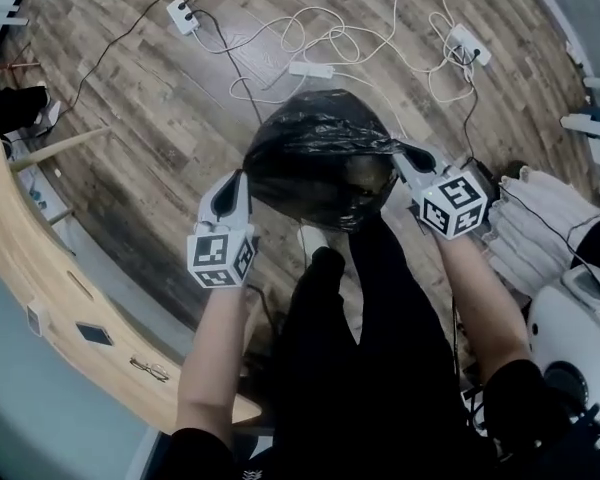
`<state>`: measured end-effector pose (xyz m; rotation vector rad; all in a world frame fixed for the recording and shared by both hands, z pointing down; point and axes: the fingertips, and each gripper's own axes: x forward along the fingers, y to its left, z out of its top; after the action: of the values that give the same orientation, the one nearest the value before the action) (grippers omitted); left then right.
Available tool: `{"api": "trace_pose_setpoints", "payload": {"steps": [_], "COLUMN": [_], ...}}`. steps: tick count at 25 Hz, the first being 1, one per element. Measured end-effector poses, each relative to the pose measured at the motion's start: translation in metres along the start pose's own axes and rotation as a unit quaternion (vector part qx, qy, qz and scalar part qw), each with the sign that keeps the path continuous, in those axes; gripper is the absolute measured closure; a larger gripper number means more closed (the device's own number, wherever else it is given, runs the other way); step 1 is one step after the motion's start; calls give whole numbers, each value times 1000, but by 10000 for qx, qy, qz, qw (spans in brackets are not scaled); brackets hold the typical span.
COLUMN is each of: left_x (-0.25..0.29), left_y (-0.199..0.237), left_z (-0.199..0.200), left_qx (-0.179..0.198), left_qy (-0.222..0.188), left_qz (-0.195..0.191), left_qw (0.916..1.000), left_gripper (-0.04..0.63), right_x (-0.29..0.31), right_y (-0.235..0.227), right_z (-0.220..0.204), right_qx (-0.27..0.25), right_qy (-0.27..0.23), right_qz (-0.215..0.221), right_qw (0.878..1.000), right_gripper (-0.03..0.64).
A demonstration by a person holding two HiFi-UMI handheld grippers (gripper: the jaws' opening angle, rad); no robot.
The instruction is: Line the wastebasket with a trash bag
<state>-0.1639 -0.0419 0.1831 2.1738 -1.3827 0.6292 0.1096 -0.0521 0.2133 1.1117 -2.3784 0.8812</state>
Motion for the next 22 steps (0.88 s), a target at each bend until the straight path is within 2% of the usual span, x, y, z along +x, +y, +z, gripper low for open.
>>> {"api": "trace_pose_setpoints", "payload": {"steps": [4,10,16,22], "left_x": [28,60,104,143], "left_y": [-1,-8,-8,4], "left_z": [-16,-55,-95,-141], "left_qx": [105,244,255,468], "left_qy": [-112,17,31,-118], "left_qz": [-342,-636,-738,-795], "left_qw": [9993,9977,9969,9957], "left_gripper": [589,589,589,589], "right_x": [35,80,109,144], "right_y": [7,18,-8,-54], "right_z": [-8,-45,-86,-135], "right_qx": [-137,-119,-160,-298], "right_qy": [-100,177,329,409], "right_qz": [148,319,399,360], "right_qw": [9997,9993,9985,9981], "right_gripper": [615,615,615,615]}}
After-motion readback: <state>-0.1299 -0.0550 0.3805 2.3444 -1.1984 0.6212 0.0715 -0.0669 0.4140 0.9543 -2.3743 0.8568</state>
